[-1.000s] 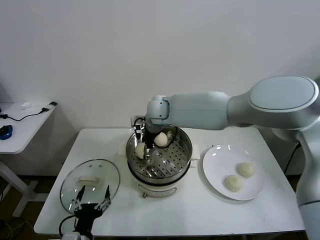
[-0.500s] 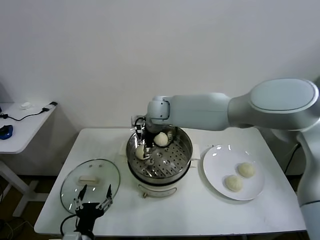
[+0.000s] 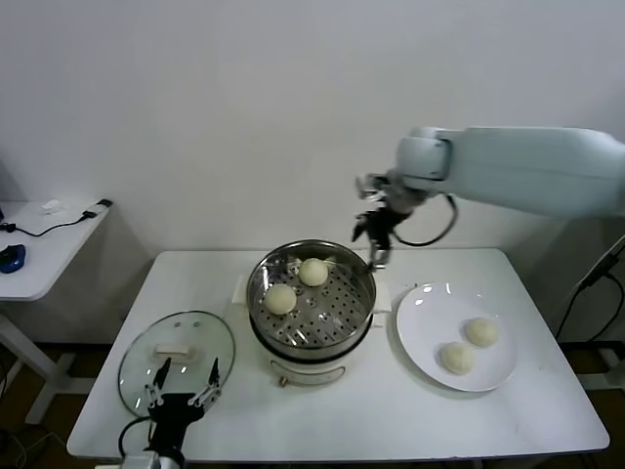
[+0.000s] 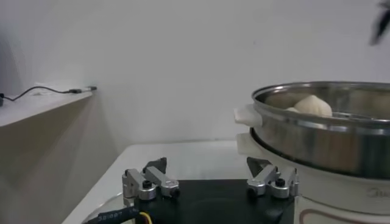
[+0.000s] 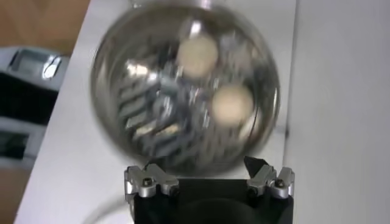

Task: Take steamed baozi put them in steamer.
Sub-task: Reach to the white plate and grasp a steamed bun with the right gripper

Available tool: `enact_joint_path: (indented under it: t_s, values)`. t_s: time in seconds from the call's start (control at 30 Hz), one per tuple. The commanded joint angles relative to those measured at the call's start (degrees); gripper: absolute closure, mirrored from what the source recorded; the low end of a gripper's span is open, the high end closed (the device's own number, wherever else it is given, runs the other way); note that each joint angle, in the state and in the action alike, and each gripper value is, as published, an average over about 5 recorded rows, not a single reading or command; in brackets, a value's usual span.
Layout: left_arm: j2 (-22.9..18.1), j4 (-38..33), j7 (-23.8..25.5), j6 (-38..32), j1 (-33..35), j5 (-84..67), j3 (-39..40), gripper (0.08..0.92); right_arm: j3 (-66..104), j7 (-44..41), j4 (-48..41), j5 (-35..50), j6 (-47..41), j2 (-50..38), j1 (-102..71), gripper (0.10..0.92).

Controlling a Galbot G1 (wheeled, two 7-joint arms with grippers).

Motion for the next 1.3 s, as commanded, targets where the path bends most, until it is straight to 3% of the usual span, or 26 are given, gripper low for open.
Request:
enact_joint_path:
  t_s: [0.03,0.27,0.57,1.3]
  values:
    - [-0.2,0.2,0.1,0.1,-0.2,0.0,0.0,0.177,-9.1,-4.5,6.7,-12.2,3.6,-20.3,2.3,0.203]
    - [-0.7,0.5,0.2,0.5,-0.6,0.0,-0.6,0.177,-2.5,0.2,7.1,-17.9,0.3,-23.2,-11.0,0.203]
    - [-0.9,1.1,0.7,0.9,-0.8,0.1,-1.5,0.177,9.4,2.7,-0.2,-21.1,-1.4,-20.4,-27.0,0.203]
    - [-1.5,1.8,0.6,1.2,-0.5,0.2,-1.9,0.177,17.4,3.9,-7.0,-22.9,-1.8,-15.2,-37.1,0.203]
